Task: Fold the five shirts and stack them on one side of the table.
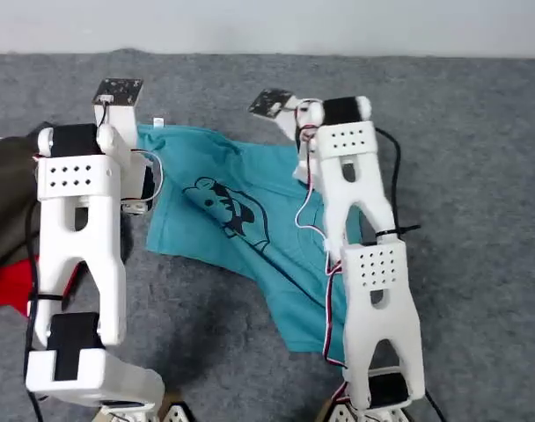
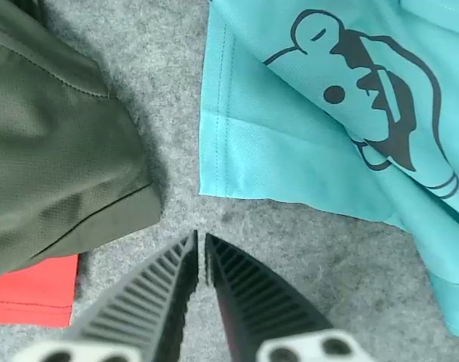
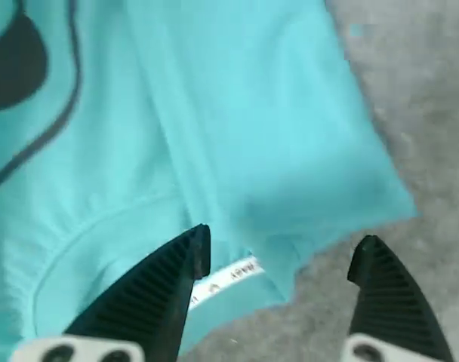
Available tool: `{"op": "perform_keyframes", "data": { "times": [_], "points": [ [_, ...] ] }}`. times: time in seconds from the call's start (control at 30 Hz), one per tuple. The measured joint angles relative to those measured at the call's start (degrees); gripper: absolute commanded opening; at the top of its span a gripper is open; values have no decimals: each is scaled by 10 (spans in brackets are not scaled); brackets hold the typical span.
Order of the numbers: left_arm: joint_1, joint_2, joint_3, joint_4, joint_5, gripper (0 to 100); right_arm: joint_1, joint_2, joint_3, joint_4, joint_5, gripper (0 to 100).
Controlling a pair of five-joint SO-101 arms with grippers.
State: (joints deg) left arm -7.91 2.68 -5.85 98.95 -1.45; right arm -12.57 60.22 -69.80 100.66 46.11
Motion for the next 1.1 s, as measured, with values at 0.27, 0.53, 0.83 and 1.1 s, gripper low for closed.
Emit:
{"op": "perform_keyframes", "data": {
  "times": [0.27,0.53,0.83,1.1],
  "points": [
    [0,0,0,0,0,15,0,51,18,0,0,296],
    [0,0,20,0,0,15,0,70,18,-10,-1,195],
    [0,0,63,0,0,15,7,70,11,-39,0,14],
    [0,0,64,0,0,15,33,73,-45,-34,0,14]
  ]
}}
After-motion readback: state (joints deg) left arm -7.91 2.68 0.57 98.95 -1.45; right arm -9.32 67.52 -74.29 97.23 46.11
